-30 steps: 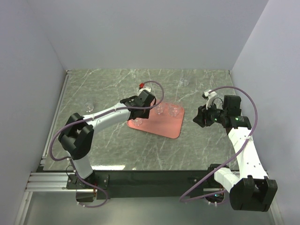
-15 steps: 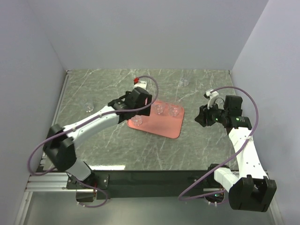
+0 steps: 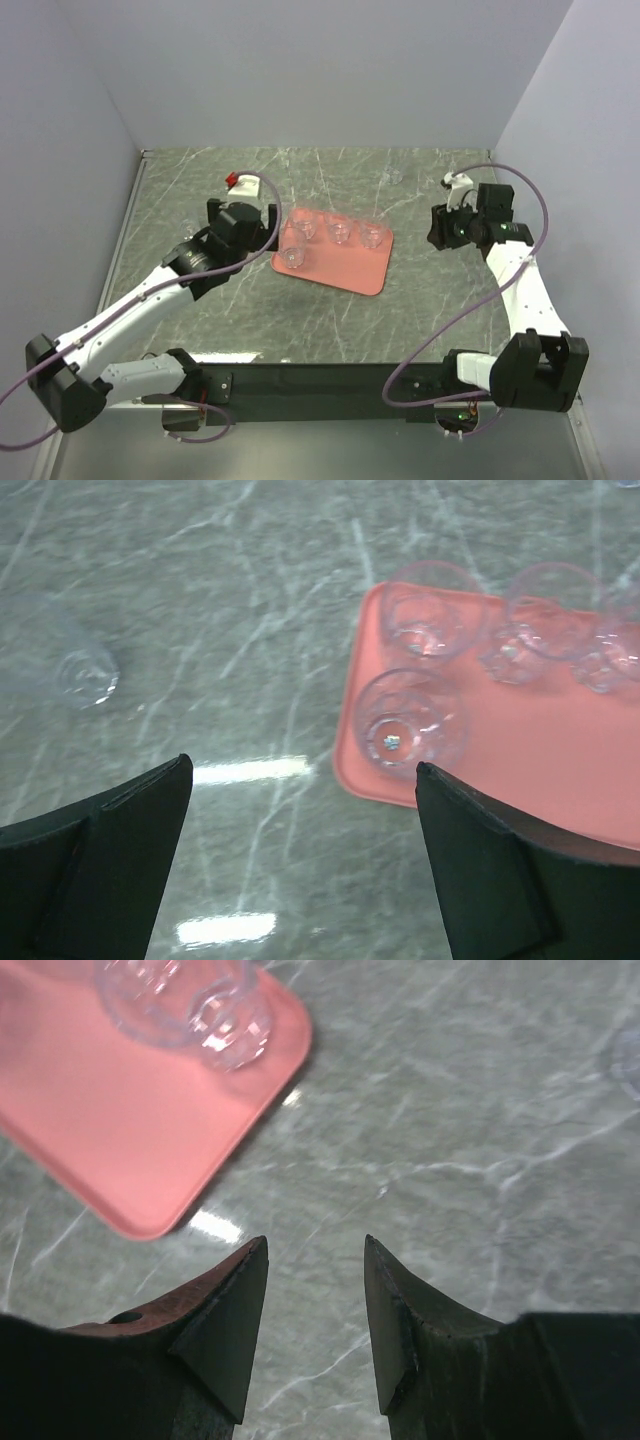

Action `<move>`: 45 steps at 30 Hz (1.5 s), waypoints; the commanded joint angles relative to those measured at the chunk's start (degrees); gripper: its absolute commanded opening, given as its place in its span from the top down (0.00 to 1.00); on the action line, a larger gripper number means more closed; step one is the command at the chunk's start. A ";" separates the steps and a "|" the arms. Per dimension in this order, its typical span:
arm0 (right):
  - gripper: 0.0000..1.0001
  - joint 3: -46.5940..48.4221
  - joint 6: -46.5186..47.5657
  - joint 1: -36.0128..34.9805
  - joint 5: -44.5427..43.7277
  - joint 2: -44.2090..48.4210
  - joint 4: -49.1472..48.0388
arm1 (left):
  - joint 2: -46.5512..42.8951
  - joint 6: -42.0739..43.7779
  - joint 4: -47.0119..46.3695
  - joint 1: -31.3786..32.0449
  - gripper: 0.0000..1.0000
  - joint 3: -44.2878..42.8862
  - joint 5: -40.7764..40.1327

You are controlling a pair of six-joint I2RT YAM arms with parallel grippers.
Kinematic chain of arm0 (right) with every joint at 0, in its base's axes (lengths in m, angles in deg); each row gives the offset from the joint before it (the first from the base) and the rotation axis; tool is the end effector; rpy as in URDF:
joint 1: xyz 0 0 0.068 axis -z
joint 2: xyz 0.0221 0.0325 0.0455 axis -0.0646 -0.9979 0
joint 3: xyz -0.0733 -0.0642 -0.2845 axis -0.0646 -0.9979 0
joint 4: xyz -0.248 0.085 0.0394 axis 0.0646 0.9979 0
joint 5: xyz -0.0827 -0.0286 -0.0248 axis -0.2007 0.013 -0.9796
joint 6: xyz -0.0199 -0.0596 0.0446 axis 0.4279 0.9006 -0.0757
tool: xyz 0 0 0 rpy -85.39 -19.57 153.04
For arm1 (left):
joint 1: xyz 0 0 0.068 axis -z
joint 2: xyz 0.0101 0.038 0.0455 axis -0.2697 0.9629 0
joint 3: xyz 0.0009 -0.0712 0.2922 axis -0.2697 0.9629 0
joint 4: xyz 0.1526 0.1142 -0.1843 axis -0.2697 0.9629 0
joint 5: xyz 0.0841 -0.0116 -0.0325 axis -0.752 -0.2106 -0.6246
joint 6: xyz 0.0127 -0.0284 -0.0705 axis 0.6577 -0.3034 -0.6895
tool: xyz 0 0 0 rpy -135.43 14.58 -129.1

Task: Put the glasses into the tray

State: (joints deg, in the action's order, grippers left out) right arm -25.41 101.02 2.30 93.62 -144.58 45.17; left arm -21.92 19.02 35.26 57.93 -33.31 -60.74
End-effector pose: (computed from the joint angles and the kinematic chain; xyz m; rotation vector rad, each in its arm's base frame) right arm 0.2601 0.0012 0.2936 -0.4838 2.2546 0.3075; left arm 0.2140 -0.1466 0.3514 0.0588 2.0242 -0.0804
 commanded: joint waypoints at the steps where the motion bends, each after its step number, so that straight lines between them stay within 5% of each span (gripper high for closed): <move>1: 0.49 6.75 -3.61 0.33 -7.78 -2.98 -2.64 | -3.66 2.56 -2.74 -1.50 0.01 4.21 -4.18; 22: 0.50 30.13 -3.89 0.50 -27.58 -29.52 -1.94 | -10.44 2.74 -4.86 -3.35 0.01 9.84 -7.61; 45: 0.56 44.65 -3.01 4.19 -28.37 -48.68 3.86 | -9.03 3.09 -5.38 -4.49 0.01 10.11 -6.73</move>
State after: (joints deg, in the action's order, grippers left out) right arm 16.29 97.32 5.95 64.90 -192.42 48.19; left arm -31.03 21.20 32.02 53.76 -23.23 -66.94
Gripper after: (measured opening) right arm 0.443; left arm 0.995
